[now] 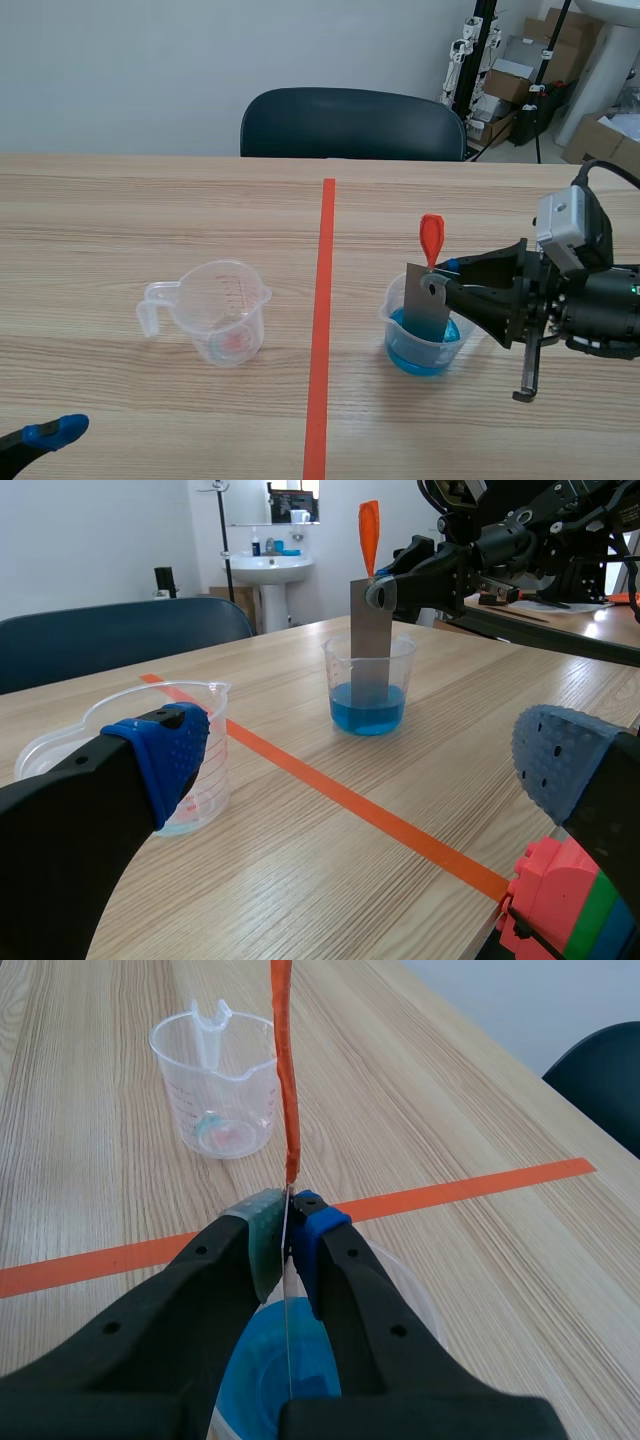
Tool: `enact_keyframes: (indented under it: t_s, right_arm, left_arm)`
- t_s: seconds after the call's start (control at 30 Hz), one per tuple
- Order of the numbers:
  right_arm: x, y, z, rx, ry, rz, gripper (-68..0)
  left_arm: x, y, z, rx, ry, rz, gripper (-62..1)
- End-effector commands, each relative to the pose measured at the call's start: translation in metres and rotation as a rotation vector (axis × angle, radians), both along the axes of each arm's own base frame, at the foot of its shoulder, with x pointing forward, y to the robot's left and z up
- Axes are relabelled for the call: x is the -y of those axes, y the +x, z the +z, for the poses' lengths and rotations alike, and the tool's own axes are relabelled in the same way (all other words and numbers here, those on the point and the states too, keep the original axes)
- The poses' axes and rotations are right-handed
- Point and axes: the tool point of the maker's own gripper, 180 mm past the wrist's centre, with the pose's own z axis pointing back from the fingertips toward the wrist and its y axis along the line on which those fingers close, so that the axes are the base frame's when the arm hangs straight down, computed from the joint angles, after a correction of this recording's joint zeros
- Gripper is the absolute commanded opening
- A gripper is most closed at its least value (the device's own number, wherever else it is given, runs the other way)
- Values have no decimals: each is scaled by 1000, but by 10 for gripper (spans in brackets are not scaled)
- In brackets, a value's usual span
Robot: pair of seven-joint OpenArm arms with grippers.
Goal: Do the redox reaction experiment. hold the plate still in the solution
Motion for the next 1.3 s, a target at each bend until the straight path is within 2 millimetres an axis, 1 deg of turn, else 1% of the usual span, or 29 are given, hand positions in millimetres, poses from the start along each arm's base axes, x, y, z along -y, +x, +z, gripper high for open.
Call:
enact_keyframes:
  t_s: [0.0, 1.27]
  right_arm:
    - [1, 4, 8, 15, 20, -4, -669]
    - [1, 4, 5, 9, 7, -6, -669]
  left_arm:
    - [0, -3, 6, 14, -33, 2, 14]
    - [0, -3, 6, 16, -34, 2, 14]
